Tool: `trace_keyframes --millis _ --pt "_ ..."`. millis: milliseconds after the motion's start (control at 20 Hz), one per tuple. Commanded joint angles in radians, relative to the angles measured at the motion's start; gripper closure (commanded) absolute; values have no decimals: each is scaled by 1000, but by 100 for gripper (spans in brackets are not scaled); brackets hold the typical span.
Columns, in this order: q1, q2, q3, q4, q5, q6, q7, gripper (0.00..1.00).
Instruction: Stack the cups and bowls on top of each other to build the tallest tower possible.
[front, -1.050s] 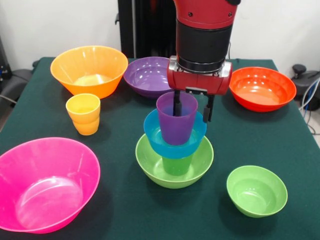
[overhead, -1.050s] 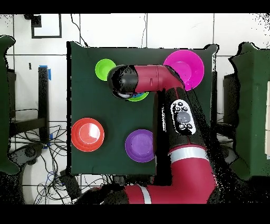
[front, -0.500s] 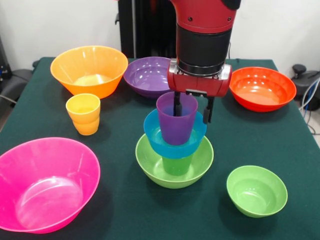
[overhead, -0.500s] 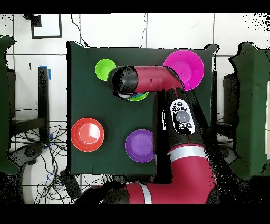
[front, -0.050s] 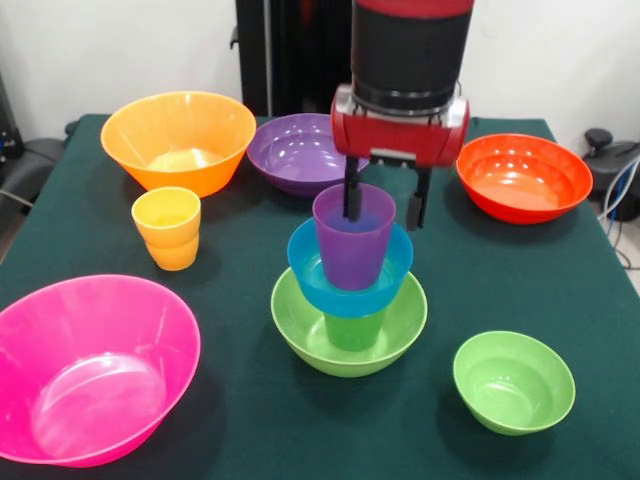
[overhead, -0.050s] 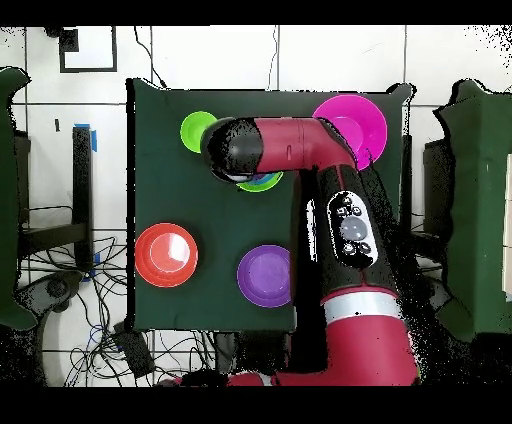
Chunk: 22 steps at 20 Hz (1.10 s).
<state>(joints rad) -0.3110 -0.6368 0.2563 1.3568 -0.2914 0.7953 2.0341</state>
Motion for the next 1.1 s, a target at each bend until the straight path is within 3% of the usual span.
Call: trace_keyframes --millis 50,400,750,1100 --pt "-9 -55 82 73 -48 94 -222 0" --pt "-11 -69 88 72 -34 122 -214 0" --pt "-90 -93 130 120 -28 114 -293 0" --pt "-144 -80 177 72 -45 182 -350 0"
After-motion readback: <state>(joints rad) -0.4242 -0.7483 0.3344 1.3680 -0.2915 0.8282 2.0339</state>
